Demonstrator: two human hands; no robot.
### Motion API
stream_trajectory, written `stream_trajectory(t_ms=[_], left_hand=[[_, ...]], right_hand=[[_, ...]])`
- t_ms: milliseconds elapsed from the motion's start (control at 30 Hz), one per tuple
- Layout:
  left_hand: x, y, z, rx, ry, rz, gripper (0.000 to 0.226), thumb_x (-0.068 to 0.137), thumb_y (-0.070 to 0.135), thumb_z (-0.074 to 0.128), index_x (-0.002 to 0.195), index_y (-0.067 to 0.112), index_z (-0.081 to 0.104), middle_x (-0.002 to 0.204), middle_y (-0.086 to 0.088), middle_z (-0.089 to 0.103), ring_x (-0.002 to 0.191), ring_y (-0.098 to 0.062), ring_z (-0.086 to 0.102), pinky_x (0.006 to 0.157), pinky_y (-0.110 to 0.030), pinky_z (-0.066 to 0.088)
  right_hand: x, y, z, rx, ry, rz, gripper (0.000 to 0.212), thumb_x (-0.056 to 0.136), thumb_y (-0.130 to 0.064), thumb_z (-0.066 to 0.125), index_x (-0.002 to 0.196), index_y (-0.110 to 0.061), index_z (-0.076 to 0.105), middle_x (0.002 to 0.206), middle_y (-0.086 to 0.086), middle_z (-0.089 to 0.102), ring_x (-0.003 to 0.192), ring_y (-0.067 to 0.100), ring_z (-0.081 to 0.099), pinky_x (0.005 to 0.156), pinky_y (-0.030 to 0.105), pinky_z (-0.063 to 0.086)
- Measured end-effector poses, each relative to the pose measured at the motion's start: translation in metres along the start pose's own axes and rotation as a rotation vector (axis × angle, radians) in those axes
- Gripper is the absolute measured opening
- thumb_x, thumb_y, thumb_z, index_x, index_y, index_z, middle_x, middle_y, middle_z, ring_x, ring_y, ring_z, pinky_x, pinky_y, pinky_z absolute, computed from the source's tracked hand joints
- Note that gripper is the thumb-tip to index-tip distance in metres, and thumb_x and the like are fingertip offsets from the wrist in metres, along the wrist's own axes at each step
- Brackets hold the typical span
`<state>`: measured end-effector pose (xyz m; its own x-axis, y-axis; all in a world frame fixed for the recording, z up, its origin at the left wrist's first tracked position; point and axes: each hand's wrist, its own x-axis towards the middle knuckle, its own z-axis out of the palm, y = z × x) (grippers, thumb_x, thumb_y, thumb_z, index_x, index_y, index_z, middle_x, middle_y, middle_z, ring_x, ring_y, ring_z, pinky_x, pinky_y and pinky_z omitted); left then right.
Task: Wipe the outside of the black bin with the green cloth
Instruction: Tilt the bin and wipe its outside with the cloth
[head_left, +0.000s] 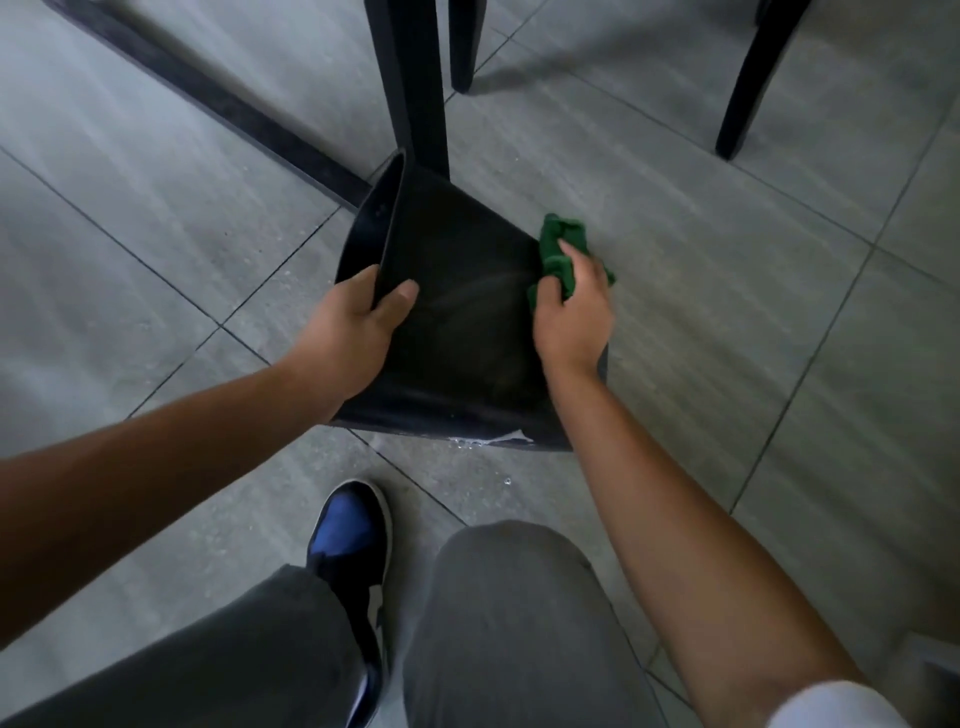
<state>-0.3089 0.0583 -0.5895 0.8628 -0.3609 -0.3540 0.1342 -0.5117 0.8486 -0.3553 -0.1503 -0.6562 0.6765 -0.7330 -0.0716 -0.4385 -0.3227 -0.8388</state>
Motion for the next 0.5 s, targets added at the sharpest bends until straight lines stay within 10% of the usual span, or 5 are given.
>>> stream_trajectory(t_ms=[100,267,400,500], left_hand=[[-0.003,-0.004,0.005,-0.039,0.068,-0.007,0.011,0.107,0.042,0.050,0.108,0.037,0.061,0.104,0.011,0.071,0.101,-0.010,0.068,0.086,-0.028,0.054],[0.003,0.003,0.012,-0.092,0.131,0.017,0.023,0.110,0.033,0.049,0.099,0.026,0.068,0.090,0.008,0.073,0.080,0.006,0.069,0.072,-0.012,0.052],[-0.002,-0.005,0.005,-0.124,0.039,-0.048,0.022,0.108,0.045,0.048,0.110,0.033,0.066,0.112,0.002,0.075,0.106,-0.017,0.071,0.096,-0.042,0.057],[-0.004,-0.004,0.010,-0.079,0.053,-0.011,0.021,0.105,0.052,0.047,0.102,0.042,0.066,0.103,0.012,0.076,0.098,-0.008,0.072,0.093,-0.037,0.057]], right_hand=[[-0.027,-0.017,0.005,-0.042,-0.017,-0.011,0.045,0.097,-0.016,0.058,0.142,-0.020,0.061,0.157,0.009,0.050,0.149,0.029,0.041,0.120,0.049,0.036],[-0.074,-0.046,0.033,0.026,-0.169,-0.559,0.049,0.092,-0.029,0.054,0.141,-0.026,0.060,0.155,0.008,0.051,0.150,0.031,0.039,0.120,0.059,0.033],[-0.018,0.008,0.004,-0.069,-0.015,-0.157,0.046,0.094,-0.020,0.058,0.140,-0.019,0.063,0.149,0.012,0.057,0.140,0.031,0.051,0.115,0.043,0.041],[-0.005,0.042,-0.025,-0.081,0.089,0.174,0.047,0.098,-0.016,0.057,0.145,-0.016,0.057,0.152,0.010,0.054,0.135,0.032,0.054,0.109,0.035,0.039]])
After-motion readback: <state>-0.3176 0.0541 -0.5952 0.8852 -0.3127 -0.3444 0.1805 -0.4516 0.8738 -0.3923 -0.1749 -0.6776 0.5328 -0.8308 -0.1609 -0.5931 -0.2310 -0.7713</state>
